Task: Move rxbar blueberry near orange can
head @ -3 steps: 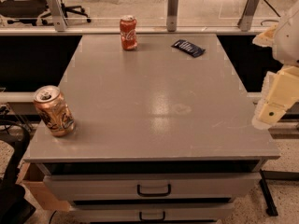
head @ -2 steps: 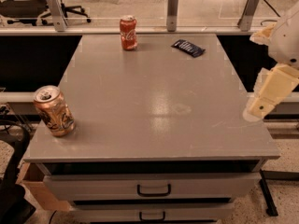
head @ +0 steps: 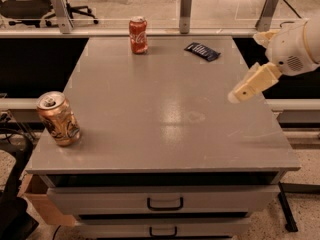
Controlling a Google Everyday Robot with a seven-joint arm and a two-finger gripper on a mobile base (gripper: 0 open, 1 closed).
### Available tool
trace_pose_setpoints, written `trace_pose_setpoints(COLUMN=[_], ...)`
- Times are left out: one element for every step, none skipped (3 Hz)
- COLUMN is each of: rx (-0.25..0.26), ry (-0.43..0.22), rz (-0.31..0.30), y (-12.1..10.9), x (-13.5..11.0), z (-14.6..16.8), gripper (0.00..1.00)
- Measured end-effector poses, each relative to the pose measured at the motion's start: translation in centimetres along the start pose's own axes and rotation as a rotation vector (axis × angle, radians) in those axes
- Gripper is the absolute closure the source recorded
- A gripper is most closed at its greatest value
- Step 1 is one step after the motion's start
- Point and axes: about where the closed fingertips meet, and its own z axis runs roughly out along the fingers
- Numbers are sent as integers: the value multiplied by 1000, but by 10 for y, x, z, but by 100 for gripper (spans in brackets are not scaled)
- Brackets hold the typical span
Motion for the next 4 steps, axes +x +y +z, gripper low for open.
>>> trace_pose_setpoints(rx=[59,57,81,118], ry=[-120,-119,-143,-221], rz=[95,94,103,90], y=[-32,-31,-35,-67], x=[9,9,6,-4], z=[29,29,38,69], gripper=[0,0,0,0])
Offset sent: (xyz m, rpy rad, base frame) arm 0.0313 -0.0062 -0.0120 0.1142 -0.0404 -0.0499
